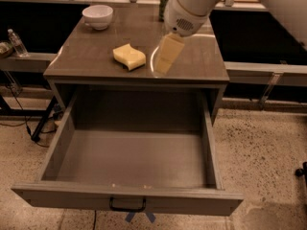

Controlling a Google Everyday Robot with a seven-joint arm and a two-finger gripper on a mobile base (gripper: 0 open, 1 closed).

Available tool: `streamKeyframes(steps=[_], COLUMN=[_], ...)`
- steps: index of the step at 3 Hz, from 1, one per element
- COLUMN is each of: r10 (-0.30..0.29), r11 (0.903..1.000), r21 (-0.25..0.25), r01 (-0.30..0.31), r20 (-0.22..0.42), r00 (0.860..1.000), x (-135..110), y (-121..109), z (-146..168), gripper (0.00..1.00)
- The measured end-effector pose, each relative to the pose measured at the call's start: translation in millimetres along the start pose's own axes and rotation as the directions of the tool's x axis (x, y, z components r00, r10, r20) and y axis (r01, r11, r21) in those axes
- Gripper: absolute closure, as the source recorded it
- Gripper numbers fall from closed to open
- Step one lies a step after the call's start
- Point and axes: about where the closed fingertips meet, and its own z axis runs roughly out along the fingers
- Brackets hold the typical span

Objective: Place sponge into top drawer

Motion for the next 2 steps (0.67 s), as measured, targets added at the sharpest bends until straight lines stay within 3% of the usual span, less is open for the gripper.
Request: streamKeyframes(steps=[1, 2], r10=[0.023, 0.099], r11=[0.9996, 0.9942], r21=[-0.016, -0.057], r01=[-0.022, -0.091], r20=[0.088, 0.153], r00=[0.996, 0.983], x=[-48, -75], y=[-29, -52], z=[52, 104], gripper=[0.0, 0.0])
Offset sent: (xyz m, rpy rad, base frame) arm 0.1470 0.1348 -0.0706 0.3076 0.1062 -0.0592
